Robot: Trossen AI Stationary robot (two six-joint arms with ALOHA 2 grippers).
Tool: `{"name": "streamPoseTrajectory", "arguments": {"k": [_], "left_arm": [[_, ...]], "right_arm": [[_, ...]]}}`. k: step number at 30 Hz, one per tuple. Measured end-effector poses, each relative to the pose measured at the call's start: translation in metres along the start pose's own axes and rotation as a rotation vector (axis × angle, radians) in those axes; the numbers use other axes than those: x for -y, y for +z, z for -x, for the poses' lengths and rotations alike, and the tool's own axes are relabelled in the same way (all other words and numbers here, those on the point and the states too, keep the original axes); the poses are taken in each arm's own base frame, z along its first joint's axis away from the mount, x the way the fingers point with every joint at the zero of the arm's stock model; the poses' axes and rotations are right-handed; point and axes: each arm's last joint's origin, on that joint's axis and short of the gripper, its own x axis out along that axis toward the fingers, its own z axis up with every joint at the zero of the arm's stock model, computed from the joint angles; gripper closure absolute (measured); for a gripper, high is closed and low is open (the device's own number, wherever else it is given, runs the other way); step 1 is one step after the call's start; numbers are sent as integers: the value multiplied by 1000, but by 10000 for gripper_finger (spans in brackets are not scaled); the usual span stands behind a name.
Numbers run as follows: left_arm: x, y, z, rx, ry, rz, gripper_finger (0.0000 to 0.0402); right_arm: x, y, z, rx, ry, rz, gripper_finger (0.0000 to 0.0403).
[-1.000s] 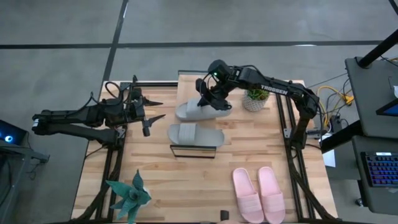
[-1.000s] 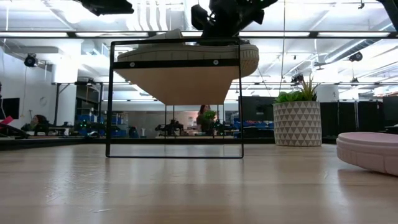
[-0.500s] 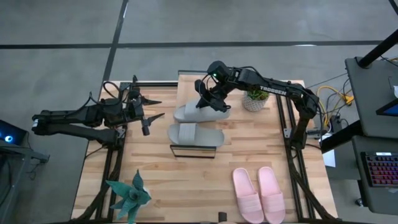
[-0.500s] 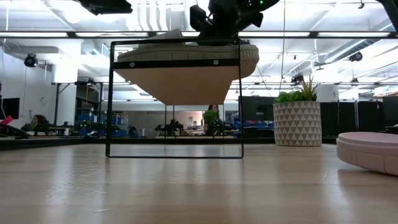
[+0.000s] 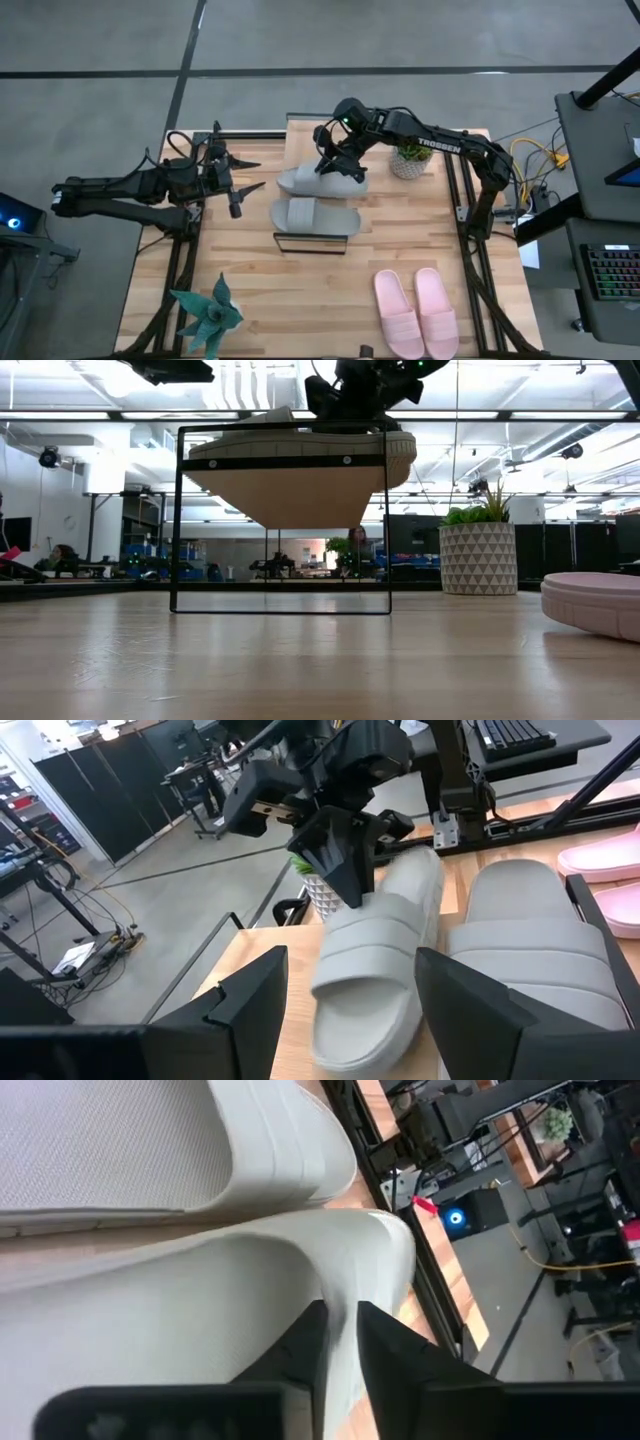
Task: Pick and place slides into the shelf
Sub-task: Align the gray slide with the other gray slide on the shelf
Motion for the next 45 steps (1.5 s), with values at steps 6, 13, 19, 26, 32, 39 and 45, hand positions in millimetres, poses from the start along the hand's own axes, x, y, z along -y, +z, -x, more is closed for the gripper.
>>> {"name": "streamPoseTrajectory", "arguments": {"k": [6,13,19,26,32,39,45], "left_arm": [[1,-1,-2,-10,-3,-3,198],[2,-1,-4,-14,-4,-4,198],[2,-1,-4,-18,-5,-5,198],[2,-1,-5,-20,-6,-6,198],[2,-1,-5,-21,-6,-7,198],[3,-2,-5,-23,-6,-8,198],[3,-2,-6,-25,-7,-9,198]], "right_arm": [[0,0,0,-1,3,-47,303],[-2,0,0,-4,21,-60,252],[-1,8,8,7,3,-88,235],[-10,21,-8,31,59,-27,251],[-13,24,-20,-76,31,51,274],[-12,17,-29,-125,5,61,290],[-12,12,-34,-155,-2,63,299]]}}
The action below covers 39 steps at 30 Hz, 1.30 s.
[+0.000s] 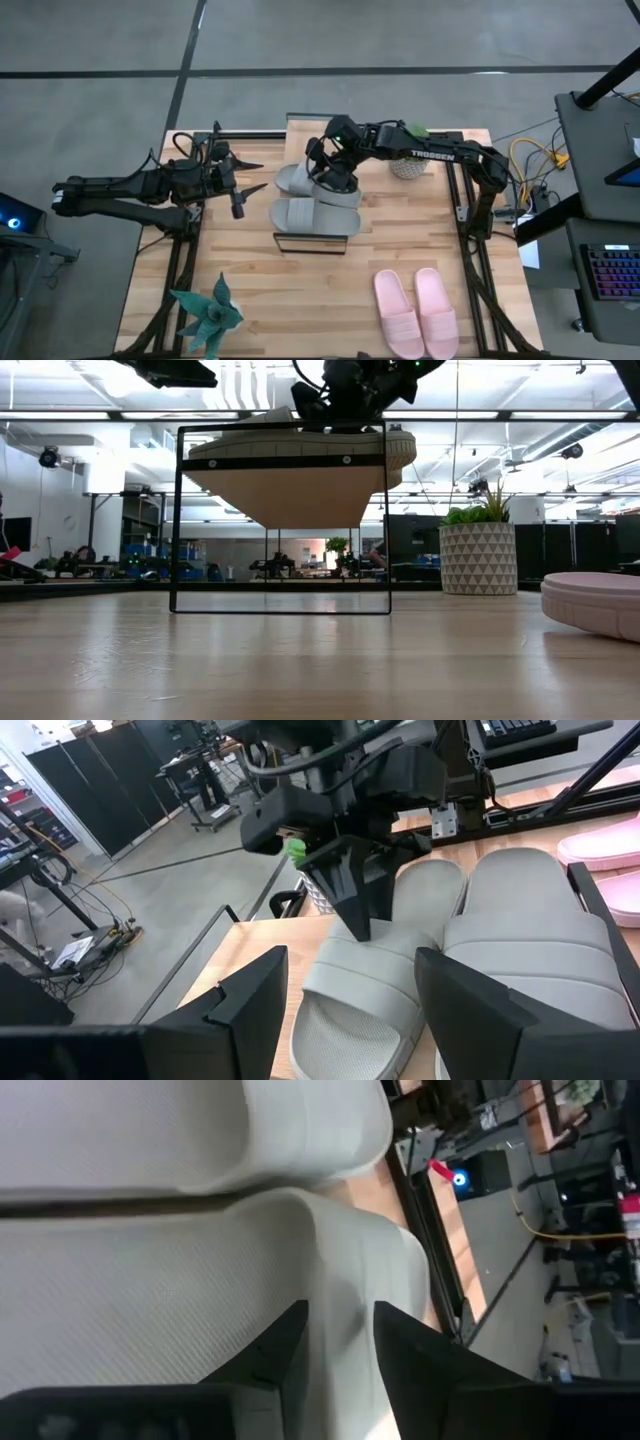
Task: Pick and place slides into the shelf
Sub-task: Align the gray slide with the other gray slide on the shelf
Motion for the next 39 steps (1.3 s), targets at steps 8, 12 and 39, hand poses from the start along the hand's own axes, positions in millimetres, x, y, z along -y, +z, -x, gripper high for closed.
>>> {"name": "streamPoseTrajectory", "arguments": {"k": [8,12,39], "left_arm": [[1,-1,-1,-7,-2,-3,198],[1,-2,-1,-18,-6,-8,198],[2,-2,-4,-30,-8,-13,198]], "right_arm": [[1,0,0,-10,-9,75,384],[0,-1,0,-11,-6,84,390],[3,-14,8,162,-22,171,394]]}}
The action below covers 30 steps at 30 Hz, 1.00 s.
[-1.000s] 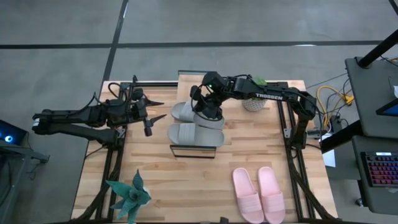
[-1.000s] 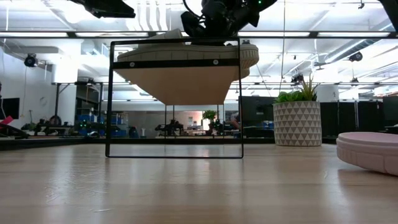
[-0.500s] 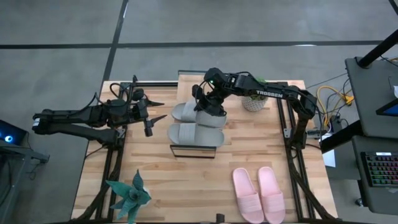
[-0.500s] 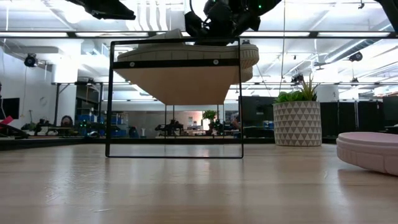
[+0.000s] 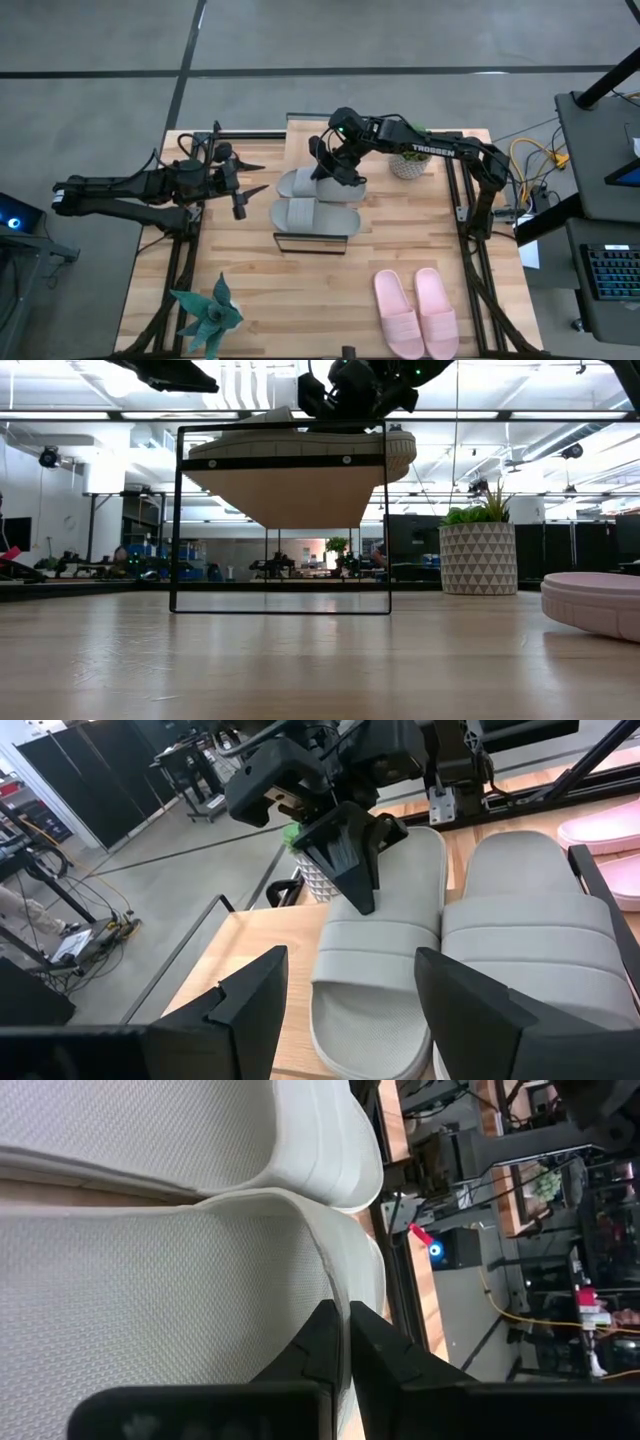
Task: Pick and place slides into the shelf
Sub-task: Align the gray slide with the other gray slide on the shelf
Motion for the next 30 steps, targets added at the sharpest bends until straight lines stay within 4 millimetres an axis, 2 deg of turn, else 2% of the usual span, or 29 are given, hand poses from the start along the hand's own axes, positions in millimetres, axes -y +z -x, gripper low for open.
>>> {"name": "streamPoseTrajectory", "arguments": {"k": [13,19,30], "left_arm": [[0,0,0,-2,3,-43,198],[0,0,-1,-3,2,-44,198],[0,0,-1,-4,2,-45,198]], "right_arm": [[2,2,0,42,-19,16,394],[-1,-3,-8,47,-1,-5,394],[2,-5,-7,36,-17,-66,338]]}}
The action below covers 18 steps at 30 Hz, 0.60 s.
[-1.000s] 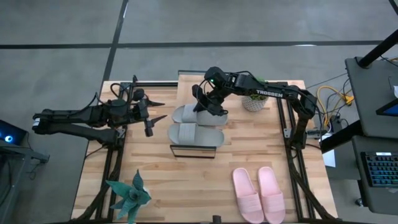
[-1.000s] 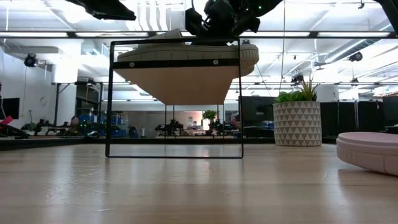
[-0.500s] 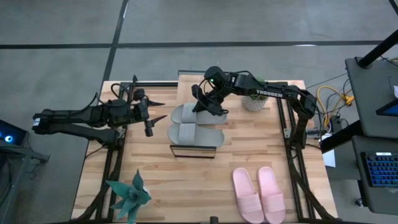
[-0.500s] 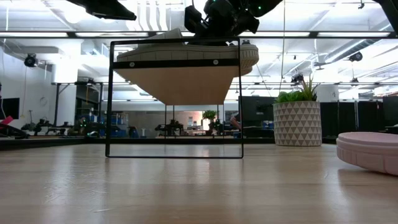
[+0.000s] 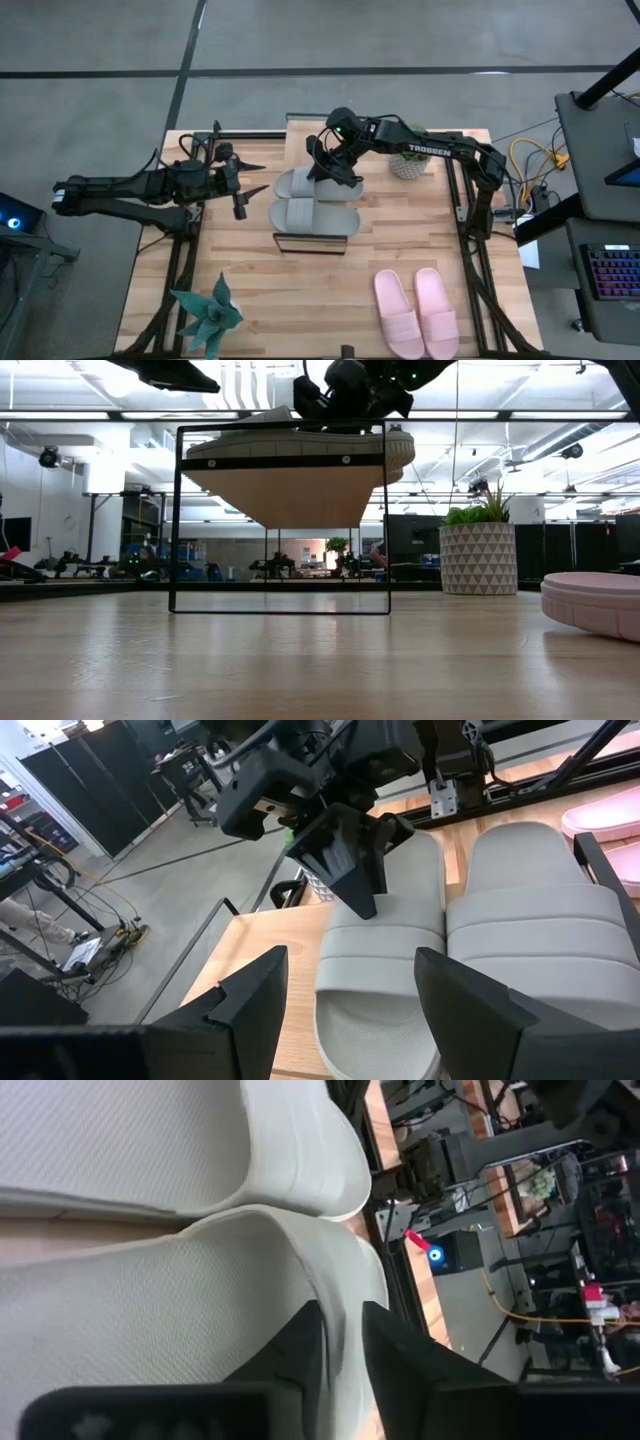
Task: Pick and place slides into the shelf
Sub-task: Align the gray slide with the other gray slide on the shelf, then put the left pink slide on the shelf
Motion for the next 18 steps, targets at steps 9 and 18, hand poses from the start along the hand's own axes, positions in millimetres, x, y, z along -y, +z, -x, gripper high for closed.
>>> {"name": "streamPoseTrajectory", "arguments": {"k": [9,18], "left_arm": [[0,0,0,-1,0,-1,198],[0,0,0,-1,0,-1,198]], "right_arm": [[0,-1,0,-20,2,-23,260],[-1,-3,0,-105,8,-95,211]]}}
